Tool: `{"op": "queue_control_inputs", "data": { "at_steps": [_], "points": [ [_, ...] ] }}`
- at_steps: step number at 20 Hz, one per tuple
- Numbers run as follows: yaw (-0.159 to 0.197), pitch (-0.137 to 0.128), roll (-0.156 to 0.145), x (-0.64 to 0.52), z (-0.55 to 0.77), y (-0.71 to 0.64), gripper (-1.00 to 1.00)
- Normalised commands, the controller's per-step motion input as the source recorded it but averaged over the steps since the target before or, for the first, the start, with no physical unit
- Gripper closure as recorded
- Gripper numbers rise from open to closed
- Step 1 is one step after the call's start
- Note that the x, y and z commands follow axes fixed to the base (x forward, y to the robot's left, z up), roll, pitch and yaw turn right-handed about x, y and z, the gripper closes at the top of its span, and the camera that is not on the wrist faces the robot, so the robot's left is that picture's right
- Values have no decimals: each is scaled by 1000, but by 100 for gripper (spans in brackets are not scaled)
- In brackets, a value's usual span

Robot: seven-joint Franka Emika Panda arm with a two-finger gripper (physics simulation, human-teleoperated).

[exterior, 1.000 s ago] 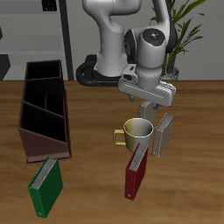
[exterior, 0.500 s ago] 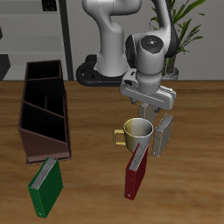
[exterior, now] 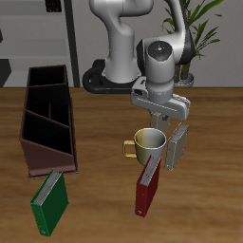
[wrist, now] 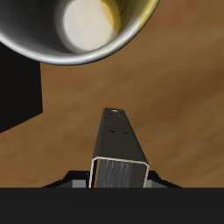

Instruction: Place the right yellow book into the right desk caddy's back compartment

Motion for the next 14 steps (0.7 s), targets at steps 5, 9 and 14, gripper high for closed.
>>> {"op": "queue_control_inputs", "data": {
  "at_steps": [5,9,14],
  "points": [
    [-7,-25,-4,82,131,-91,100],
    [15,-38,1,75,135,-63,100],
    [43,-44,-29,4,277,-248,100]
  ]
}}
